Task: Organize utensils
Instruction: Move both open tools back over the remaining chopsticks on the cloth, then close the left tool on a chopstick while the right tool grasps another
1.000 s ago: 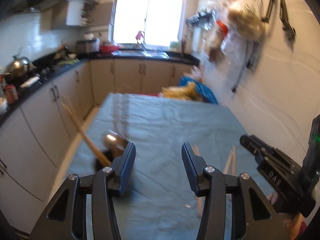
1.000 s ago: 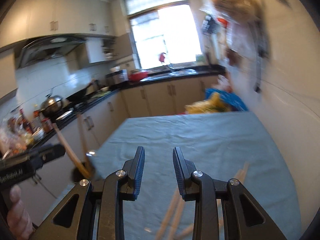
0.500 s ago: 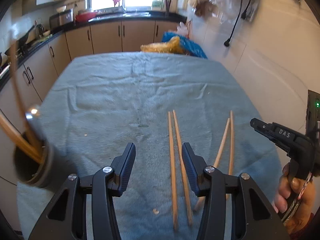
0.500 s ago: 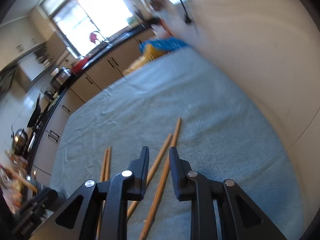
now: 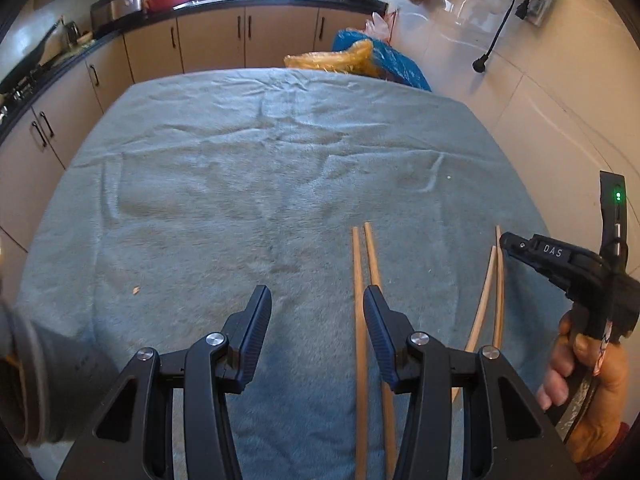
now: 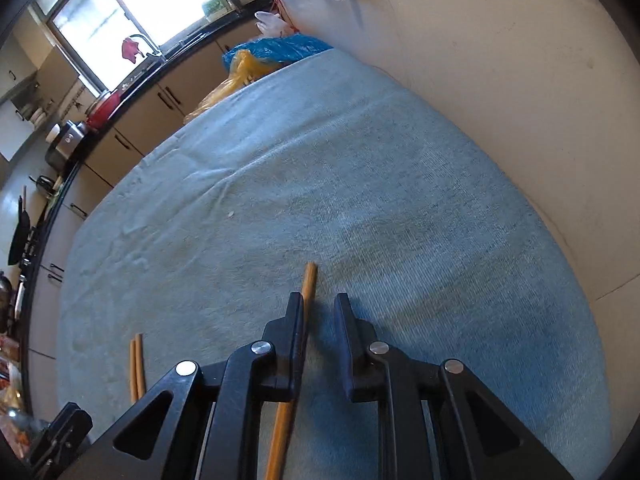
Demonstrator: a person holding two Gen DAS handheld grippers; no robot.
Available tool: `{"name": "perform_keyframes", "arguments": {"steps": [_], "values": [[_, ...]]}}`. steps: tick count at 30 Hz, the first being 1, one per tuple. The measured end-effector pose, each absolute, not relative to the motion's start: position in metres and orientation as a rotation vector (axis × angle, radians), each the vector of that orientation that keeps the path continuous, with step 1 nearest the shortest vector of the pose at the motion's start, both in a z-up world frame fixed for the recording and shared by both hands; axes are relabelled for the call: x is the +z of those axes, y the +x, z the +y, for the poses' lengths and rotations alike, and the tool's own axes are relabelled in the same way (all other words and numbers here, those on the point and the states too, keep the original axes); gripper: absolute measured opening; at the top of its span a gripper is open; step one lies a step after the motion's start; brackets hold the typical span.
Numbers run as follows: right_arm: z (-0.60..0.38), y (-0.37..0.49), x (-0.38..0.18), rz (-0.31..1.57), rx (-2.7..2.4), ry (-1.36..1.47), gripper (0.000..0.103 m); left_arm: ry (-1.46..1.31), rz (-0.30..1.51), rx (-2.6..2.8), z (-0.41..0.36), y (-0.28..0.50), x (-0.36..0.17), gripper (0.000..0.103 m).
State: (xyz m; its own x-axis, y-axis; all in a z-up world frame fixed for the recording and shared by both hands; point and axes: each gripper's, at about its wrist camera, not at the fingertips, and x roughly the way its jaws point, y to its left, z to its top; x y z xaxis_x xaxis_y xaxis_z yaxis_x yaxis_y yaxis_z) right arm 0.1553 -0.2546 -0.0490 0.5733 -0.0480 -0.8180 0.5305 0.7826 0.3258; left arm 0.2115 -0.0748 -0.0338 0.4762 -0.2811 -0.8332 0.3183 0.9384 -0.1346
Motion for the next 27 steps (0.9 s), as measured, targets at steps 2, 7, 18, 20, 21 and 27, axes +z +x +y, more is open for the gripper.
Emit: {"name": "perform_keyframes", "arguments": {"steps": [2,7,18,20,21,27], "values": [[-0.253,0.159,-0.047,0.908,-0.376,0.567,0.017,0.044,1.020,-0.354,-0.078,0.219,-0.038,0.047],[-0.250,0.168,-0.046,0.933,-0.389,0.510,0.017,0.040,1.054,-0.353,-0.088,0.232,-0.050,0.046],[-0.252,0.169,-0.047,0.956,-0.361,0.451,0.008,0.119,1.072,-0.322,-0.115,0.237,-0.074,0.041],[-0.252,0.171,-0.047,0.961,-0.358,0.440,0.008,0.149,1.057,-0.304,-0.120,0.238,-0.075,0.041],[-0.251,0.172,-0.046,0.963,-0.358,0.434,0.008,0.158,1.052,-0.298,-0.122,0.238,-0.076,0.041],[-0.246,0.177,-0.045,0.972,-0.355,0.385,0.008,0.175,1.038,-0.281,-0.119,0.249,-0.076,0.020]]}}
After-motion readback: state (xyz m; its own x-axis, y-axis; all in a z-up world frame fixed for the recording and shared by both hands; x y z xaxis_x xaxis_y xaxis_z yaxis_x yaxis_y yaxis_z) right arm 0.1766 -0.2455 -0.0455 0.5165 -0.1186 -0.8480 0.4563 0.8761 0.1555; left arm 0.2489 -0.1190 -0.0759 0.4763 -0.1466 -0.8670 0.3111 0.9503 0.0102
